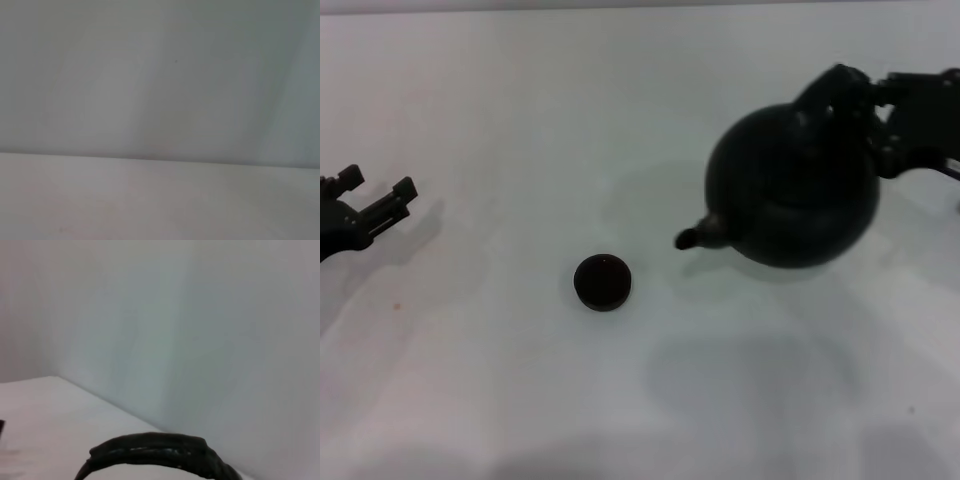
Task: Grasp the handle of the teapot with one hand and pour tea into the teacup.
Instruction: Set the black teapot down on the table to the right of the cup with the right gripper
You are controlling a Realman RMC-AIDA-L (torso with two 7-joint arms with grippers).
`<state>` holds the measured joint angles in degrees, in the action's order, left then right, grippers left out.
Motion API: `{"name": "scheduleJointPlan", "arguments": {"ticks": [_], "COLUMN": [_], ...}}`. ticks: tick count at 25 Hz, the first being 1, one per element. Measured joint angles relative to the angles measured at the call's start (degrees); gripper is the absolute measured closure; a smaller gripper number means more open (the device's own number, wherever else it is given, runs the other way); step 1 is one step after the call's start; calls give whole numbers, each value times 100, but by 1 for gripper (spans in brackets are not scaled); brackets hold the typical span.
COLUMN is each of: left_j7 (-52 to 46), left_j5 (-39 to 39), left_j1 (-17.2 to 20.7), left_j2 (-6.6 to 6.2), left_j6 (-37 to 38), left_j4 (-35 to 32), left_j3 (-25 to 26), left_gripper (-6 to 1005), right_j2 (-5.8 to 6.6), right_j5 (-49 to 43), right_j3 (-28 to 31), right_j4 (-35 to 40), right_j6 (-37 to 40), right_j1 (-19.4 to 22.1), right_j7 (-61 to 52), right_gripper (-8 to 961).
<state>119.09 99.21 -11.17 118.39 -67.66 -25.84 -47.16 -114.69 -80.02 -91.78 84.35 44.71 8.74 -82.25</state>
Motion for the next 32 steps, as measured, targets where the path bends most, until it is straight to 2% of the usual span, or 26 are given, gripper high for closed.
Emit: {"name": "scheduleJointPlan", "arguments": {"ticks": [2,5,12,32], "left_j7": [0,0,-5,-34], "left_j5": [-3,-10,-50,-52], "left_j1": [0,-14,-117,-176], "left_j2": [0,2,18,44], "left_j6": [-1,-1,-1,-50], "left_j4": [0,0,126,311], "left_j3": [-2,-3,-4,-4], "left_gripper": [148,149,149,148], "right_j2": [-1,-27,-77,-50], "right_j5": [-4,-102,-173,-200], "right_j3": [280,372,162,122], "right_j4": [-168,-398,-648,-926], "right_j6": [394,551,383,457], "right_j1": [-18,-51,-114,-233], "right_j7": [-61,25,630,1112], "right_gripper": [843,842,842,840]}}
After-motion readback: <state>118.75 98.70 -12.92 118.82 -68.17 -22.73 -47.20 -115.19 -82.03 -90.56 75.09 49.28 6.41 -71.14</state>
